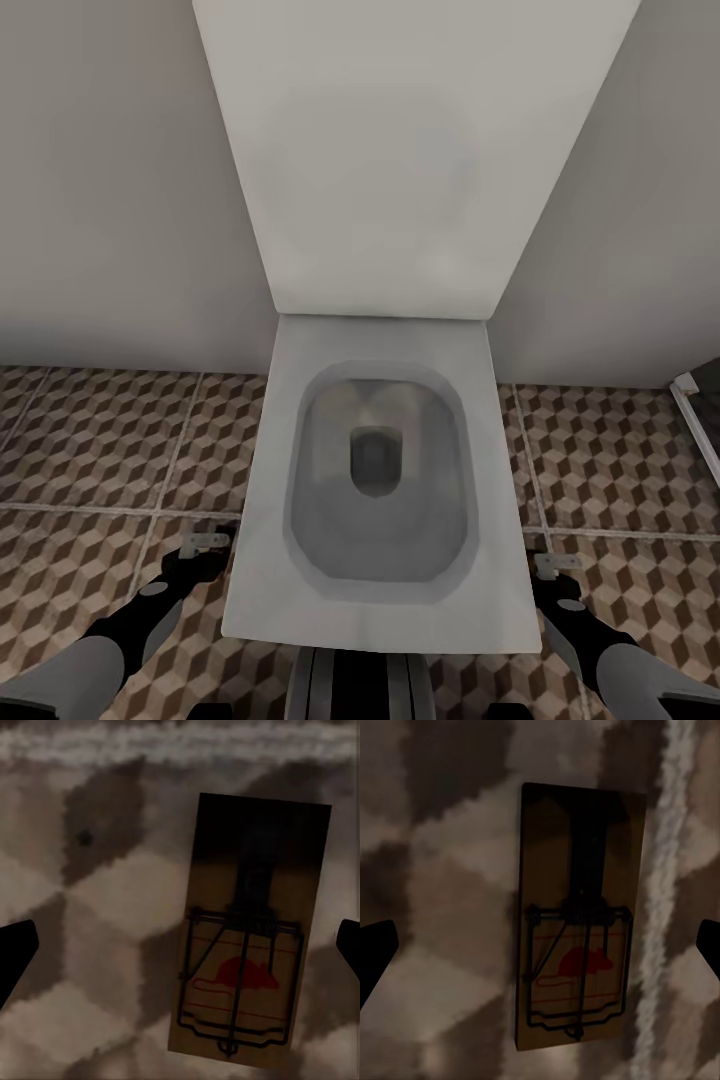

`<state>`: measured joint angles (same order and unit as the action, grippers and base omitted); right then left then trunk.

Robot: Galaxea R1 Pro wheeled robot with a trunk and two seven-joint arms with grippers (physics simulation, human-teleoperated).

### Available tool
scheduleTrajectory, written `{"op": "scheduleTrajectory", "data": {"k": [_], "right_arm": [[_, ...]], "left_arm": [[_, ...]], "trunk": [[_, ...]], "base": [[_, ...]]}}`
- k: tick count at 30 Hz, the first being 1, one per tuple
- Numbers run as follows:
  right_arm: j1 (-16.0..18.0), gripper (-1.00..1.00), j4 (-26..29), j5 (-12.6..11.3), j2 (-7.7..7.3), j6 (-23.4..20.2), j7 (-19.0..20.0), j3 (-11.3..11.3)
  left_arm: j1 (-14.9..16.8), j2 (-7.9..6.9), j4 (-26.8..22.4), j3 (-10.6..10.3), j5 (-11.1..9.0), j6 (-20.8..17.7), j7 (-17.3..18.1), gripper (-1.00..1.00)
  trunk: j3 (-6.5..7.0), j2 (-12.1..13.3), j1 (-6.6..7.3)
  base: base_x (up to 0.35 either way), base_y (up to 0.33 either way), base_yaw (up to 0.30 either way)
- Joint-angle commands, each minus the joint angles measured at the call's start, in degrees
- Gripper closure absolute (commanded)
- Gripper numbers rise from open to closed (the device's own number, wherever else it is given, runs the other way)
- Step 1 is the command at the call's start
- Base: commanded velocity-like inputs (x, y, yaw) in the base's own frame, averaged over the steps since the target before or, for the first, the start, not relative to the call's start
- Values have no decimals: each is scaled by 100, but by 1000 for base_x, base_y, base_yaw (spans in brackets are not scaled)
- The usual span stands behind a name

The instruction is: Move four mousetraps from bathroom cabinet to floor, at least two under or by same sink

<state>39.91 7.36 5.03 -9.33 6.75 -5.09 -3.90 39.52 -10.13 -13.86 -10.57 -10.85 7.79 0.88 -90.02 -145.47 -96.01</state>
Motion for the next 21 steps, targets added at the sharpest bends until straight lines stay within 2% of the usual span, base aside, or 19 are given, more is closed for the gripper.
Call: {"op": "scheduleTrajectory", "data": {"k": [1,21], "right_arm": [[4,-100,-7,52,2,19,-9,-40],[3,-100,-7,58,-7,21,-9,-40]], "left_arm": [[3,-3,6,-42,-59,21,9,-100],[-5,2,-88,-55,-20,84,9,-100]], "trunk": [[-3,-1,1],[-3,-1,1]], "base": [[0,0,0],[0,0,0]]}}
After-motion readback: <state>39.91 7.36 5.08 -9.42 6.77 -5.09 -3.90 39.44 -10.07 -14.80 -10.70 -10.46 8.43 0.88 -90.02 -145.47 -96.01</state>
